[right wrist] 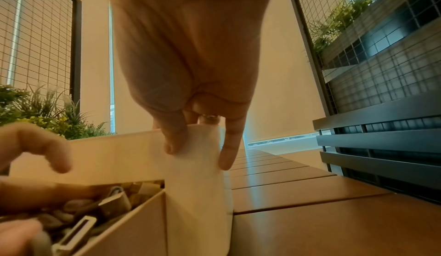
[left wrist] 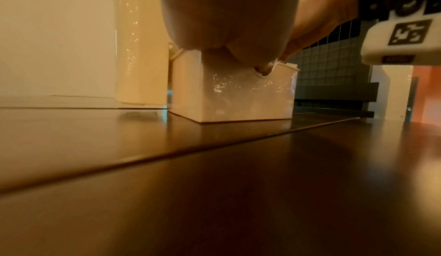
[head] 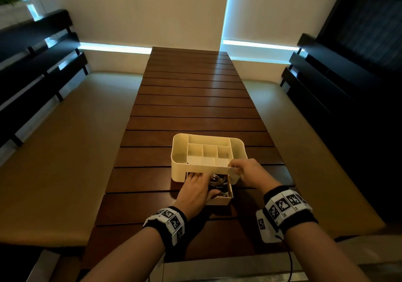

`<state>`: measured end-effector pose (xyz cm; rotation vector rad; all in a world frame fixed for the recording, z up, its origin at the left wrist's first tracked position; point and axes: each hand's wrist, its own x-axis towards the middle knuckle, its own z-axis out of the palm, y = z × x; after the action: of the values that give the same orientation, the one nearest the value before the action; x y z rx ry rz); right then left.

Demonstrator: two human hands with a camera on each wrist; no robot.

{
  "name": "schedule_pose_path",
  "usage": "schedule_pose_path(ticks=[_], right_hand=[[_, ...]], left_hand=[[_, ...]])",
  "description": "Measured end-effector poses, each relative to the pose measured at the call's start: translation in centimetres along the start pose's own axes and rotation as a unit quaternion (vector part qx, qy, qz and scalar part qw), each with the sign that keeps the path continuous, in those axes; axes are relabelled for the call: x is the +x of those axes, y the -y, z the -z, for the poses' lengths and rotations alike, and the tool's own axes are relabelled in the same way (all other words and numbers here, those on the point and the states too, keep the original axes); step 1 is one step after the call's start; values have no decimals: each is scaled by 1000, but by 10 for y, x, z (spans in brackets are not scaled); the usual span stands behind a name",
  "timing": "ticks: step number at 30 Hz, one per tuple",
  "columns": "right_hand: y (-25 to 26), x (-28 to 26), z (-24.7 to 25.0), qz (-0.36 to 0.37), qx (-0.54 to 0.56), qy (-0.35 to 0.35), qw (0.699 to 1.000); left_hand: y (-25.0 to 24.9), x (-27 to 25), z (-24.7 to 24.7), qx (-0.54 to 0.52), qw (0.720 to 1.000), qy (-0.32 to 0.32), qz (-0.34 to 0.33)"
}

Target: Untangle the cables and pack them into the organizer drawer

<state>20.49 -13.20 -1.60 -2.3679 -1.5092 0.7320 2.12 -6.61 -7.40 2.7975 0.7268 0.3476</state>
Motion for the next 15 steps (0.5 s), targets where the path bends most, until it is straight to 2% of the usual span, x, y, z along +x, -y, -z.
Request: schedule_pose_path(ticks=[1,4,5,8,10,12,15], right_hand=[[0,0,0,2,4,0,1000],[2,-2,1,0,-16,-1,1000],[3,-3,1,-1,-20,-4,1000],[5,-4,3,-6,-32,-11,999],[6,-6,3,-17,-41,-21,999],[7,-8,3,-28,-43,-32,998],[10,-9,3,-34,-39,-31,998]], left_hand=[[0,0,1,5,1000,2,1],[-5,5,-1,84,993,79,33],[-11,6,0,118,989,85,30],[-29,8,7,226,965,131,23],[-29,7,8,273,953,134,-2],[-30,8,14,322,935,150,0],[-37,1,20,326,924,200,-17]])
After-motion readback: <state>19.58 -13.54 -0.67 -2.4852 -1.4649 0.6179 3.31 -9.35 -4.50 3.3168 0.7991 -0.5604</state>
